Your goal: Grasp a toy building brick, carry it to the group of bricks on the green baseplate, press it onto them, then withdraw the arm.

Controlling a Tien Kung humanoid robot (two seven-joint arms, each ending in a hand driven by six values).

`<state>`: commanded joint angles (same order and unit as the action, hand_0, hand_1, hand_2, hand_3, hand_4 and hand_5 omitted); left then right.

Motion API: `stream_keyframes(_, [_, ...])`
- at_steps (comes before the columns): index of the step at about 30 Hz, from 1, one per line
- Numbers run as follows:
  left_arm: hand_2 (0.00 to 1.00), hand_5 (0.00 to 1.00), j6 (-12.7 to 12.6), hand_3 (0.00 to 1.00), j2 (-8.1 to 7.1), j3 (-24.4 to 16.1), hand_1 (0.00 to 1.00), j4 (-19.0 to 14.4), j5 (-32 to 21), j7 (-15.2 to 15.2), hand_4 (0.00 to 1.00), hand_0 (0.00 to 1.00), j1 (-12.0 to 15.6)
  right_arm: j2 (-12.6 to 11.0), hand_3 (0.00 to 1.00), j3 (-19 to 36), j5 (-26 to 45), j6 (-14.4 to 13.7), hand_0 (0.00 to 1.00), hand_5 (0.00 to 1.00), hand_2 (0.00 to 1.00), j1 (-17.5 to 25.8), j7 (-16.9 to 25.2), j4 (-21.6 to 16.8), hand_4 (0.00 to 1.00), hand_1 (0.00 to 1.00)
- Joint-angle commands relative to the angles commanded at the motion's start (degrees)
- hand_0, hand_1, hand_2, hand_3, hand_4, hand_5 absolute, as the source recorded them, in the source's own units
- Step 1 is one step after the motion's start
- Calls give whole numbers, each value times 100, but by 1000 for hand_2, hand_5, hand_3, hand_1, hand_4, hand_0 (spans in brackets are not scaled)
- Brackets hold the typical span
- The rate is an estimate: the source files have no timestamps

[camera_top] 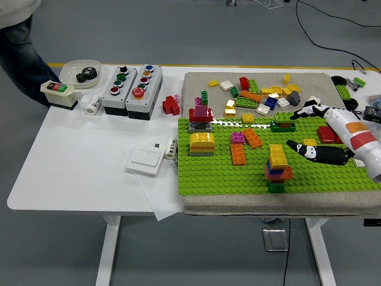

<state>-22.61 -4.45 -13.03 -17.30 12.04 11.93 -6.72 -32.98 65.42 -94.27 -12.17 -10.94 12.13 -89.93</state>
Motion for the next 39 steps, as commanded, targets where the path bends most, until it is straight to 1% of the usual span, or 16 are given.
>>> stream_keyframes(5, [716,665,5,588,3,-8,725,3,14,14,639,739,1,120,848,129,1172,97,777,637,829,10,9,76,966,766])
stream_keyframes(6, [714,664,5,589,4,-3,724,3,2,11,638,739,3,144,867,166,1432,101,808,696,848,13,15,88,998,785])
stream_keyframes(10, [714,664,6,589,5,6,724,3,-15,9,638,739,6,196,867,260,2401,75,808,696,848,16,60,115,998,785])
stream_keyframes(11, [714,664,4,589,4,17,724,1,-38,2,638,739,11,208,867,286,2624,32,808,696,848,11,95,122,998,785])
stream_keyframes(12, [715,664,3,589,4,22,724,0,-49,-2,639,739,13,214,881,298,2885,11,827,754,859,8,112,126,998,796])
stream_keyframes(17, [715,664,2,589,5,30,724,-2,-62,-8,639,739,20,235,881,419,4076,-7,827,754,859,6,67,157,998,796])
stream_keyframes(18, [716,663,2,588,5,27,724,-3,-56,-5,638,740,20,238,879,438,4300,-5,831,780,858,9,53,165,998,796])
stream_keyframes(21, [716,663,3,588,9,16,724,-4,-36,3,638,740,19,253,879,485,4895,26,831,780,858,26,5,187,998,796])
stream_keyframes(23, [716,663,4,588,10,13,724,-6,-25,6,638,740,16,269,879,513,5052,43,831,780,858,30,-22,202,998,796])
stream_keyframes(24, [716,663,4,588,9,14,725,-7,-23,7,639,739,15,279,869,529,5083,52,835,805,855,32,-34,210,998,796])
stream_keyframes(26, [716,663,4,588,10,13,725,-7,-23,5,639,739,10,316,869,585,5126,71,835,805,855,34,-74,222,998,796])
stream_keyframes(30, [716,663,1,589,20,-5,724,2,-18,5,638,740,-1,542,868,783,5050,126,836,817,855,25,-187,256,998,797])
stream_keyframes(33, [716,663,0,589,28,-25,724,4,17,25,638,740,-4,793,868,902,4982,178,836,817,855,-7,-246,305,998,797])
stream_keyframes(36, [715,663,3,590,28,-39,723,0,55,40,639,739,-5,899,863,937,4916,193,841,820,859,-12,-268,331,998,800])
stream_keyframes(39, [715,663,3,590,26,-40,723,-4,57,39,639,739,-10,941,863,960,4890,196,841,820,859,17,-286,346,998,800])
